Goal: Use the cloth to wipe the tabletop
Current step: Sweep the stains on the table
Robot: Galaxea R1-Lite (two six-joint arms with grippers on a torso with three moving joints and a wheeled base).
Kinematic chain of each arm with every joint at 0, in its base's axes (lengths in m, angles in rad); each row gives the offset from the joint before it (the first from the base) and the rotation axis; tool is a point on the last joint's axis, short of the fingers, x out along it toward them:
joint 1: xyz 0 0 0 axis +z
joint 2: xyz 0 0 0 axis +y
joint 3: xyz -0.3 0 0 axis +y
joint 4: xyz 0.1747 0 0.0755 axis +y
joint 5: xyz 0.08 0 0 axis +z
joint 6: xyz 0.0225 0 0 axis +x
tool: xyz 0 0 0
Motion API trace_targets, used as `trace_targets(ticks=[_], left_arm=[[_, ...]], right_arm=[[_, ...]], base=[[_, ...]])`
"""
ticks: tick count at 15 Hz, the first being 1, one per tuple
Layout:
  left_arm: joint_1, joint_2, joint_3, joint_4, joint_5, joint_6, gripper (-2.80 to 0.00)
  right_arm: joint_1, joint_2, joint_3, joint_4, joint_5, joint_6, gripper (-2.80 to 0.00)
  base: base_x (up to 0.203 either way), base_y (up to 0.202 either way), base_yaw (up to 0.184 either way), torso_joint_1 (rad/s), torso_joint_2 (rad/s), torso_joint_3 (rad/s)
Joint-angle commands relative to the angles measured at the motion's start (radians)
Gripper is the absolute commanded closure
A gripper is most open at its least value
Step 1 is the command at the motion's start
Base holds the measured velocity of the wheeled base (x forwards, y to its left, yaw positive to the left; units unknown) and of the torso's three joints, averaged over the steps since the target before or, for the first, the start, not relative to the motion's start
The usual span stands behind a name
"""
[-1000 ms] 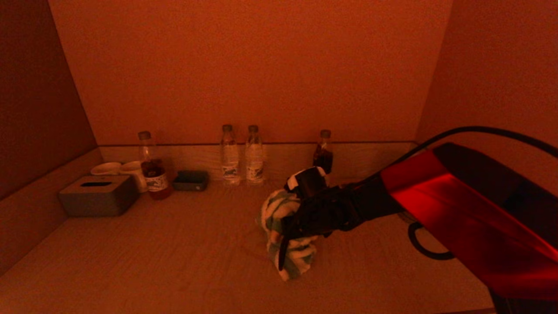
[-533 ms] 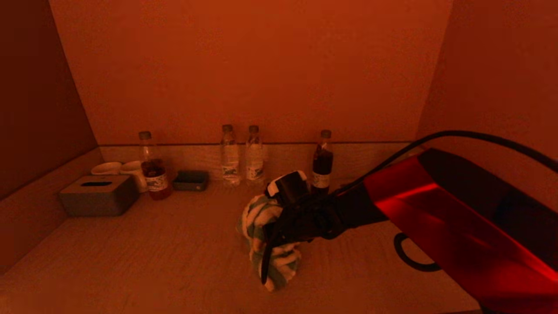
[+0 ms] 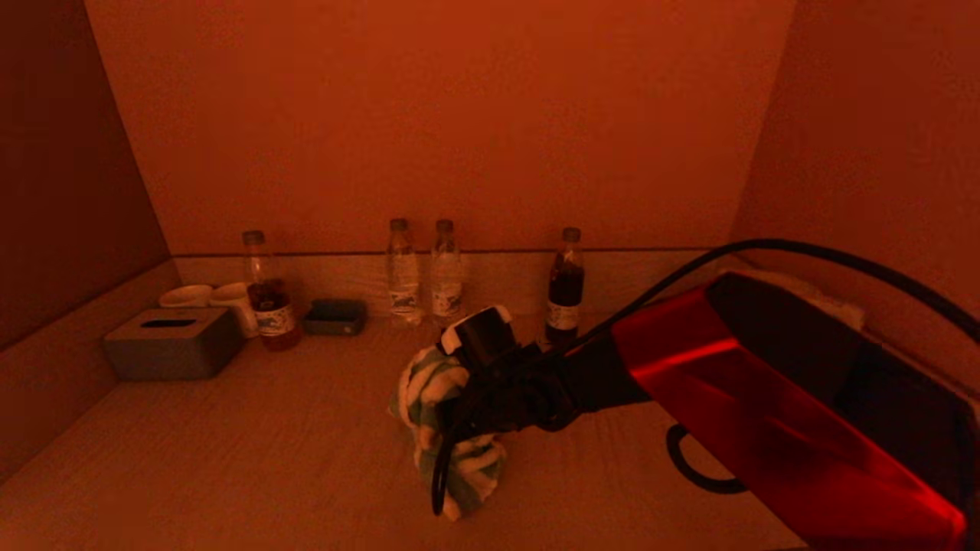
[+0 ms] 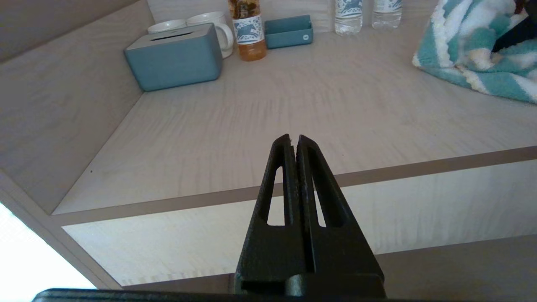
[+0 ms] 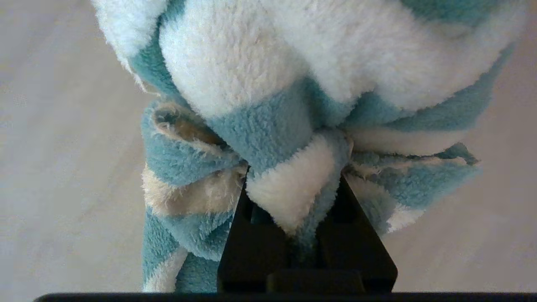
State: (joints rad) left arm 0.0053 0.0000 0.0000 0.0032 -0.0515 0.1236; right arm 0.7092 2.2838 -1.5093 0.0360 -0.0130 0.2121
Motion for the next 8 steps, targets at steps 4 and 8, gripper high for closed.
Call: trace_targets(ticks=[4,8], left_arm=[[-0.001,0.000,0.000,0.000,-0.001,0.001,0.00],[0.001,0.000,0.000,0.000,-0.001,0.001,0.00]], right_arm=[[0.033,-0.001,-0.009,0.002,-0.001,0.001,0.00],[0.113,-0.052,0.031,0.004,-0.001,0.004,0.00]], base=[[0.000,0.000,0.000,0.000,0.00,0.000],[0.000,0.000,0.000,0.000,0.00,0.000]])
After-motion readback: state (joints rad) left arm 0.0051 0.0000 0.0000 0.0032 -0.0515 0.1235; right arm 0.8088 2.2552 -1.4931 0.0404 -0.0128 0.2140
